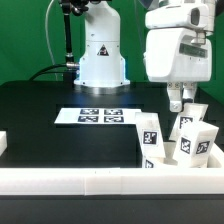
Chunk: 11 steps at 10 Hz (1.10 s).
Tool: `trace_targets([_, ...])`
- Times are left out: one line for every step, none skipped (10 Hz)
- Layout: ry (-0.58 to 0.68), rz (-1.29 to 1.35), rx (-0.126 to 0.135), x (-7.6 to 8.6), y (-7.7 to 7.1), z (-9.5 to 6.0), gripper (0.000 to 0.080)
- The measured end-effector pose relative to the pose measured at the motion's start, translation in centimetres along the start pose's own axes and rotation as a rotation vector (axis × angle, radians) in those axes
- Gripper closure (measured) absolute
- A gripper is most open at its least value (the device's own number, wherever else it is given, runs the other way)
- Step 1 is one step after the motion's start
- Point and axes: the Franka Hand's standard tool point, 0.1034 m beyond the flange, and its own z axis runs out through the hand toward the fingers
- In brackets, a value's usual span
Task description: Assemble stool
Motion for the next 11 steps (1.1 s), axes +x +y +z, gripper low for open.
trace_targets([0.008,0.093,-0.006,-0.1,0.0,0.1,0.0465])
trace_targets([0.019,0.175,-0.014,-0.1,-0.1,0.1,0.0464])
trace_targets([0.04,0.295,-0.025,-0.1,-0.3,0.1,0.0464])
trace_targets([0.059,0.394,-0.032,-0.1,-0.4,0.1,0.0464])
trace_targets([0.073,0.484,-0.036,-0.1,-0.5,0.1,0.0463])
trace_targets([0.084,0.602,-0.03,0.1,-0.7,0.1,0.0463])
trace_targets([0.091,0.718,-0.021,0.3,-0.9,0.0,0.0463])
trace_targets([0.095,0.809,-0.012,0.4,-1.0,0.0,0.0463])
trace_targets([0.099,0.896,-0.004,0.5,-1.2,0.0,0.0463])
trace_targets([0.103,1.011,0.01,0.5,-1.1,0.0,0.0463])
trace_targets([0.105,1.11,0.02,0.6,-1.1,0.0,0.0463])
